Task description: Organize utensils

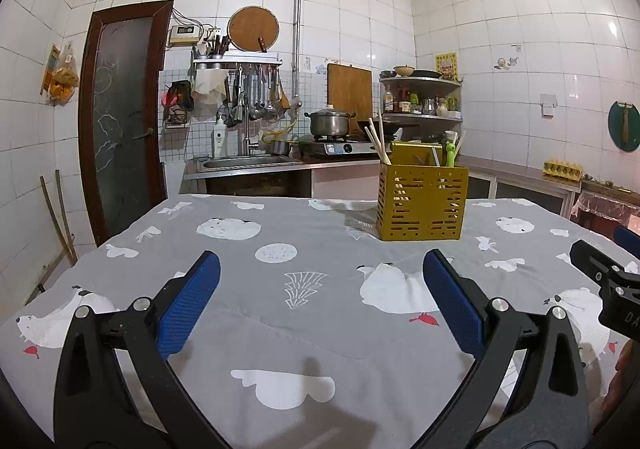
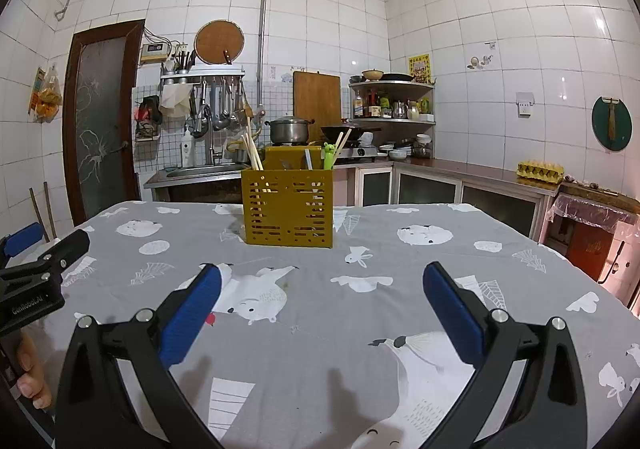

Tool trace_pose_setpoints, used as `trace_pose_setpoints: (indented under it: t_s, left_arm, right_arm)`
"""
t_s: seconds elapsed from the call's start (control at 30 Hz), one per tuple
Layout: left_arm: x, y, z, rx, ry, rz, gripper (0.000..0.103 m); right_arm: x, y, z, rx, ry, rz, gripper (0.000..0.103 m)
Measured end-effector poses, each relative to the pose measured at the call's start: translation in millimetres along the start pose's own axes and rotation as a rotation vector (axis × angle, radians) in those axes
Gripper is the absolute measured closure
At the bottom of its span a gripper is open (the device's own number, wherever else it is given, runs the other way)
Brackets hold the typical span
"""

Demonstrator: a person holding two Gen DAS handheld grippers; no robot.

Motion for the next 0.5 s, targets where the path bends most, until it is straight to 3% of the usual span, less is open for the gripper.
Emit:
trace_pose_setpoints:
  t_s: [0.5]
  left_arm:
    - [0.8,-2.4,-4.2,-0.005,-0.019,0.015,0.005]
  right_arm:
    - [0.0,-0.3,-0.1,0.000,0.002,0.001,0.004]
Point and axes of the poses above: each gripper's, at about its wrist camera, not at the fingertips, and z roughly the way its jaws point, y to its left, x to its underside, the point moved 2 cm from there along z, roughly the way its jaws point, and after that the axes turned 4 degrees about y, right-handed, at the moved point
